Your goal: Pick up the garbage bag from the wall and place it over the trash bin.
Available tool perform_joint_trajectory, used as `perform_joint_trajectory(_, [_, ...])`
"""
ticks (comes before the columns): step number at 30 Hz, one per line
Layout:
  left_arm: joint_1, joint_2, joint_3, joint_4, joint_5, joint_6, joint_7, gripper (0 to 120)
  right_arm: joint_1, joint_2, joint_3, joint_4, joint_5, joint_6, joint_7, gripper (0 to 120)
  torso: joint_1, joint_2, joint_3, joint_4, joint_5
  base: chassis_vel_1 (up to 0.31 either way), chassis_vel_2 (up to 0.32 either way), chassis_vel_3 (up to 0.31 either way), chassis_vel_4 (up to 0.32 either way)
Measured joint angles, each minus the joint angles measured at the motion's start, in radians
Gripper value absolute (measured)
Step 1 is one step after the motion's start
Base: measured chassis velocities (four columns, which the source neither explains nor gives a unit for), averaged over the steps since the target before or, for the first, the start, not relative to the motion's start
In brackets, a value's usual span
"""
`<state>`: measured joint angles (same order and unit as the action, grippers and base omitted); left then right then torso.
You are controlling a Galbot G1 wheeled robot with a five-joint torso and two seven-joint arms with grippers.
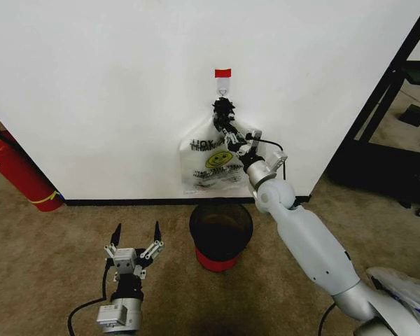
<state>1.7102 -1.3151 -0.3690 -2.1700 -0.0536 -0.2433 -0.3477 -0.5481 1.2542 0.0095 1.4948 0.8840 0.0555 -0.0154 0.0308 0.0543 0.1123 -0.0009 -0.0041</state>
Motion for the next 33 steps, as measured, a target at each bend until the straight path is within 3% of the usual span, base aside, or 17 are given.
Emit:
perform_joint_trajectory(13, [0.006, -0.006, 0.009, 0.004, -0.001, -0.003, 0.000, 100, -0.066, -0.022, 0.022, 0.088, 0.001, -0.005, 0.013, 0, 0.000, 0.000, 0.000, 0.0000, 0.0000, 0.000, 0.000, 0.000, 0.000])
perform_joint_trajectory(21, [0.003, -0.006, 0.022, 0.013, 0.002, -0.007, 0.000, 100, -0.256, -0.089, 0.071, 0.236, -0.038, -0.012, -0.002, 0, 0.000, 0.000, 0.000, -0.0003, 0.0001, 0.000, 0.000, 0.000, 0.000])
perform_joint_trajectory(33, [0.001, -0.003, 0.036, 0.022, 0.008, -0.008, 0.000, 100, -0.439, -0.114, 0.111, 0.345, -0.123, -0.010, -0.038, 0, 0.000, 0.000, 0.000, -0.0001, 0.0001, 0.000, 0.000, 0.000, 0.000])
